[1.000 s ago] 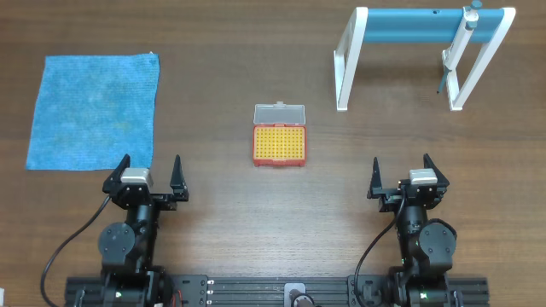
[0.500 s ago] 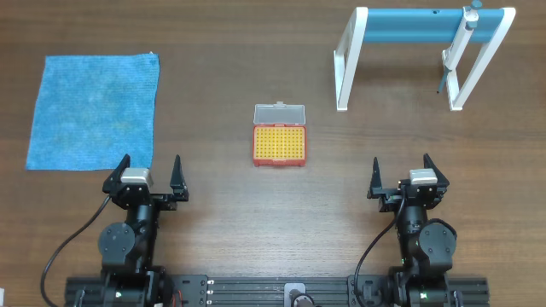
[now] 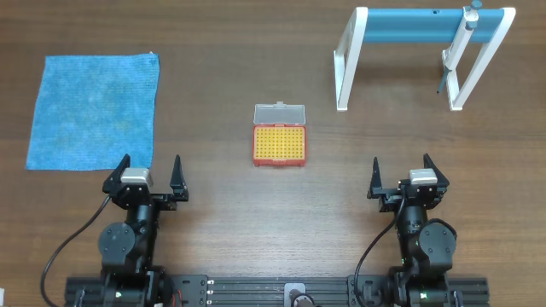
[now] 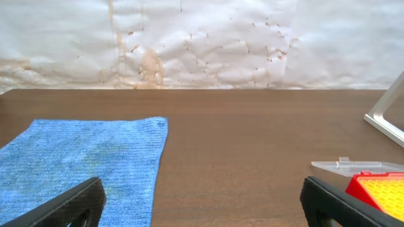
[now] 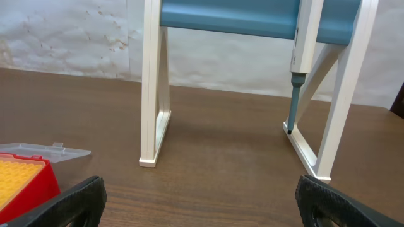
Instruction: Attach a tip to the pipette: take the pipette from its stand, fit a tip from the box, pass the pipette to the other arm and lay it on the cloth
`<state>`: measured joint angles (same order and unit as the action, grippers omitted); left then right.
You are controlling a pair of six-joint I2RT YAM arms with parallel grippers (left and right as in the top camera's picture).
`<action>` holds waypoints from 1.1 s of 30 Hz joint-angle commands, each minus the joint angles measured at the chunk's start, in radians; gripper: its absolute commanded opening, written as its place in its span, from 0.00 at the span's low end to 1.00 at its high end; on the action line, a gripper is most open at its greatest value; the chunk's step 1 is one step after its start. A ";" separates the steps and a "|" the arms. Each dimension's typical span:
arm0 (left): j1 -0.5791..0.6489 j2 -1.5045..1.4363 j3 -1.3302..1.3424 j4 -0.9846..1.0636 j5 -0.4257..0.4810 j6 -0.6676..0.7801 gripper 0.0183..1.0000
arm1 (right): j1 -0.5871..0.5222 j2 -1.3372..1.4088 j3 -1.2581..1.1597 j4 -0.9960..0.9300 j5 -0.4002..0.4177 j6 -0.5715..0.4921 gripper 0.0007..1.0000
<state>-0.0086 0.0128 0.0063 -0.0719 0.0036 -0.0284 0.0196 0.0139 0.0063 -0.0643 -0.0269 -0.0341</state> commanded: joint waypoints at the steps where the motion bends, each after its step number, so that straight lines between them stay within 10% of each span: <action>1: 0.001 -0.009 -0.001 -0.010 0.008 -0.009 1.00 | -0.004 -0.013 -0.002 -0.008 0.016 0.015 0.97; 22: 0.001 -0.009 -0.001 -0.010 0.008 -0.009 1.00 | -0.004 0.629 0.301 0.269 0.016 0.015 0.97; 33: 0.001 -0.009 -0.001 -0.010 0.008 -0.009 1.00 | -0.203 0.969 0.909 -0.264 -0.082 -0.124 0.97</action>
<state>-0.0086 0.0101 0.0063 -0.0731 0.0040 -0.0284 -0.0925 0.9482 0.7765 -0.2558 -0.0345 -0.0444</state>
